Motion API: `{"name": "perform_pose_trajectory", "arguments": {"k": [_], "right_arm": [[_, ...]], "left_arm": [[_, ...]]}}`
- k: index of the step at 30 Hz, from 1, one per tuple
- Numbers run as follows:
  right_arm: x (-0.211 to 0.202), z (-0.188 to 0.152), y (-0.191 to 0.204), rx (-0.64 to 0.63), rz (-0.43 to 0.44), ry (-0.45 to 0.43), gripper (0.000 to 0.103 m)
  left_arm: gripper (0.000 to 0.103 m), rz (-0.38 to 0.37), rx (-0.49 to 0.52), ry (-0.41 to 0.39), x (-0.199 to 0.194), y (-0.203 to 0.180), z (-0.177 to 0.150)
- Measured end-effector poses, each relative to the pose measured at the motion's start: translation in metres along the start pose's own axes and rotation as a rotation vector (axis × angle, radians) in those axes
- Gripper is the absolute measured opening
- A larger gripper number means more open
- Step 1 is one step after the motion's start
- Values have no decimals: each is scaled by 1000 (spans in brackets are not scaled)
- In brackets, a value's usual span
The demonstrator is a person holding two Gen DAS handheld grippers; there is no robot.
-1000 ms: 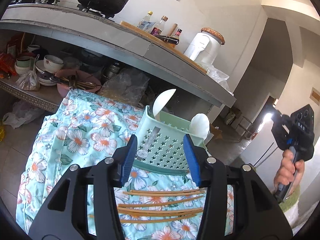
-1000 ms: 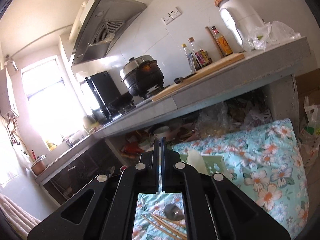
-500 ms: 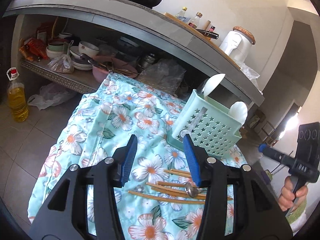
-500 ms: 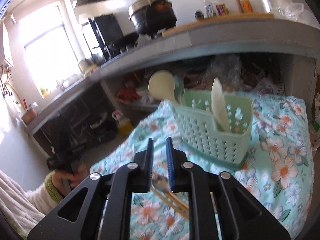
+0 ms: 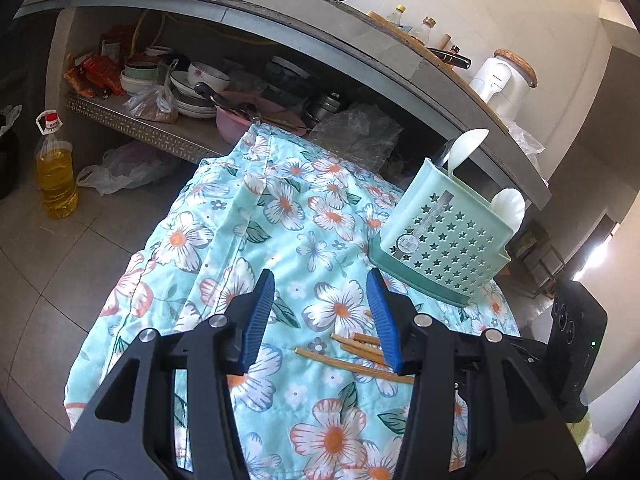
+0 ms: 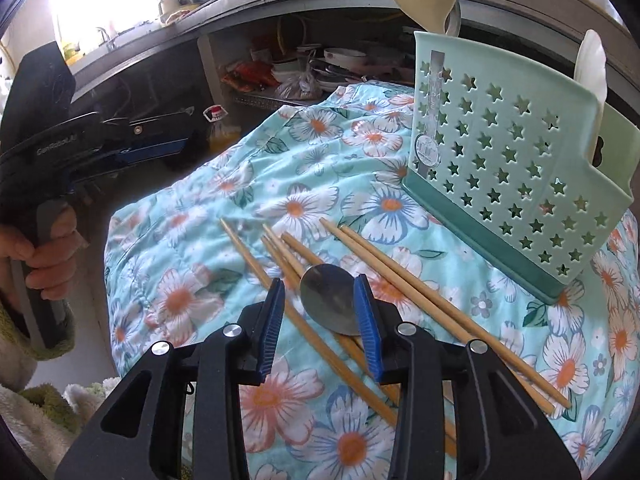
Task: Organize utensils
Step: 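Grasp the small metal spoon with the right gripper and lift it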
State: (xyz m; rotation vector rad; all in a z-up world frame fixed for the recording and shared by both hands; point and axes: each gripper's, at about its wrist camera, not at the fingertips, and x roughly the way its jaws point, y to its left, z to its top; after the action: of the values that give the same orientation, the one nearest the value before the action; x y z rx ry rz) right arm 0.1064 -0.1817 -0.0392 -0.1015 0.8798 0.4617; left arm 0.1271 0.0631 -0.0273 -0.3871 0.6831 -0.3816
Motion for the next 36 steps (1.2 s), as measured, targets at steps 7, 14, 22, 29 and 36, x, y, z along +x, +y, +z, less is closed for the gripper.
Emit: {"name": "perform_pose_trajectory", "arguments": {"k": [7, 14, 22, 29, 36], "right_arm": [[21, -1, 8, -65, -3, 67, 36], [21, 1, -4, -7, 13, 47, 26], [8, 4, -5, -4, -31, -1, 6], [-13, 7, -3, -19, -122, -78, 4], [-75, 16, -28, 84, -136, -247, 2]], "left_arm": [[46, -6, -14, 7, 1, 3, -1], [46, -10, -20, 8, 3, 3, -2], [46, -10, -28, 3, 2, 4, -1], [46, -11, -27, 4, 2, 4, -1], [46, -11, -25, 6, 3, 5, -1]]}}
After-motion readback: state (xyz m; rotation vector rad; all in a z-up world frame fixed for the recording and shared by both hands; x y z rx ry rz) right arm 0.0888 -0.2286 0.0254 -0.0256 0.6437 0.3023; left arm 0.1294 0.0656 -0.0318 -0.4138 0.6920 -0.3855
